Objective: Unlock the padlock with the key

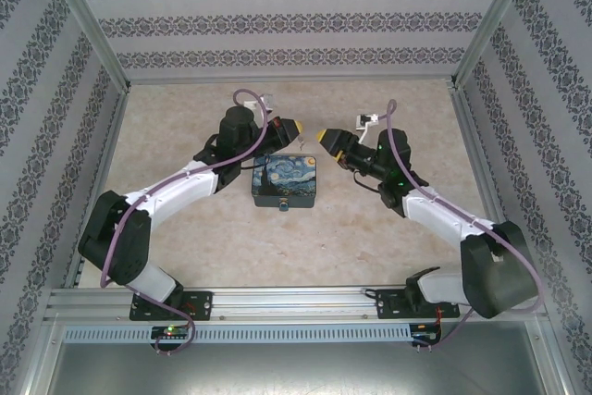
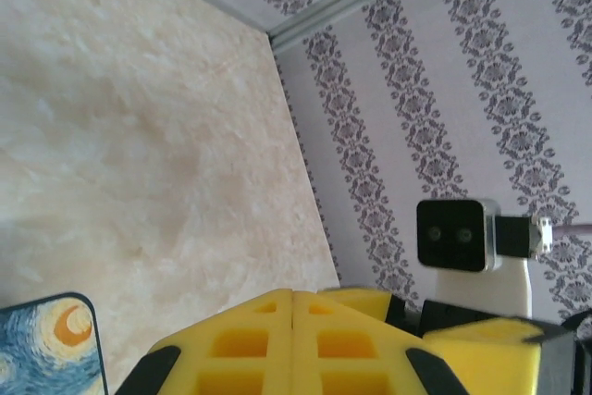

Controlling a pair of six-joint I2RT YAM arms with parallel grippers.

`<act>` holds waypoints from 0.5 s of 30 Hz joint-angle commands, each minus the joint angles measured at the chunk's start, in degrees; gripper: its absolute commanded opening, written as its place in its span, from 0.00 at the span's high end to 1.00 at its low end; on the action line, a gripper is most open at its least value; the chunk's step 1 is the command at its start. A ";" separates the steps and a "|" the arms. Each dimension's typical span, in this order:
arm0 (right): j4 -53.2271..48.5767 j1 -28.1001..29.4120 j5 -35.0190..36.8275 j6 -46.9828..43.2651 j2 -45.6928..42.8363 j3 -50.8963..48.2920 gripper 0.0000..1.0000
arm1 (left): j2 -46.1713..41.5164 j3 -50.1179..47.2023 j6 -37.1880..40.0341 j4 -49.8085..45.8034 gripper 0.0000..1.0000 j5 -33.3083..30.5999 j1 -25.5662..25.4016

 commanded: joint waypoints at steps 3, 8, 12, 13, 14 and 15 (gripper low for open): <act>12.36 2.29 5.56 3.93 4.16 0.90 0.39 | -1.96 -1.94 -2.13 7.43 1.00 -3.99 -0.47; 23.13 3.22 6.25 7.04 9.02 0.22 0.40 | -2.03 -3.61 -6.35 12.90 1.00 -5.47 -0.52; 29.52 3.45 6.03 9.49 12.60 0.07 0.42 | -2.00 -3.99 -7.61 14.73 1.00 -5.38 -0.46; 30.57 3.48 5.83 9.84 13.22 0.24 0.43 | -2.03 -4.00 -7.70 14.92 1.00 -5.36 -0.51; 31.16 3.60 5.61 10.16 13.73 0.42 0.44 | -2.03 -4.05 -7.77 14.99 1.00 -5.33 -0.50; 31.72 3.64 5.35 10.37 14.15 0.75 0.45 | -2.05 -4.27 -7.86 15.21 1.00 -5.30 -0.46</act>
